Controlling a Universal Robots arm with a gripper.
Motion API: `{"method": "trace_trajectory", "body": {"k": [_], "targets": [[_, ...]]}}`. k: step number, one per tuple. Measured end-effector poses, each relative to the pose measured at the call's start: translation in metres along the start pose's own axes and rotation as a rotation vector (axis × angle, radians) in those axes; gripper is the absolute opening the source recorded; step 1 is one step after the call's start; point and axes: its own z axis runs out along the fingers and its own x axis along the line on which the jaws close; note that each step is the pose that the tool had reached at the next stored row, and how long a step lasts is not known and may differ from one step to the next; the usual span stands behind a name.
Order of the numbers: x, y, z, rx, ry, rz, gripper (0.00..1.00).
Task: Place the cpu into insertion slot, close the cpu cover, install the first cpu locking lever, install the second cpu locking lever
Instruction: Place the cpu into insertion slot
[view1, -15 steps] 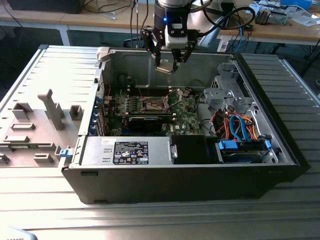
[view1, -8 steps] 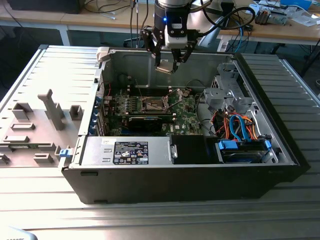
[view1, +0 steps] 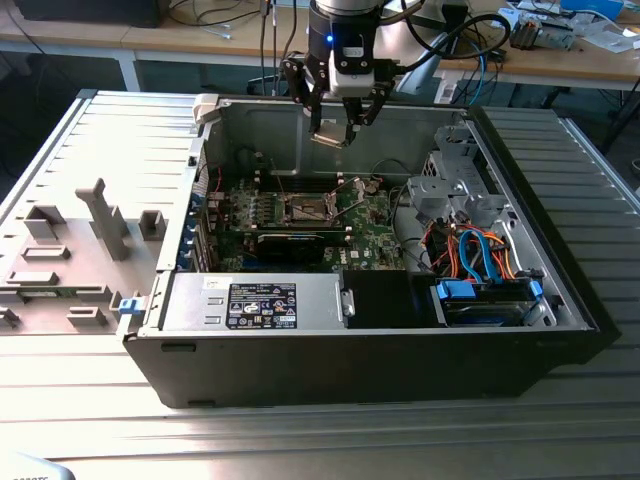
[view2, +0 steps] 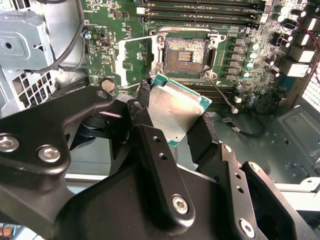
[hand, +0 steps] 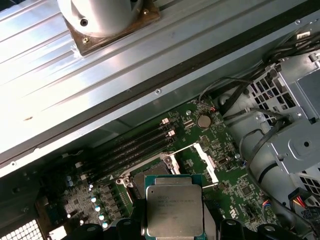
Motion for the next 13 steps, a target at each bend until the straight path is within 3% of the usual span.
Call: {"method": "trace_trajectory", "body": {"k": [13], "targets": [[0.0000, 0.0000, 0.0000, -0.0001, -0.0005, 0.006, 0.54]]}}
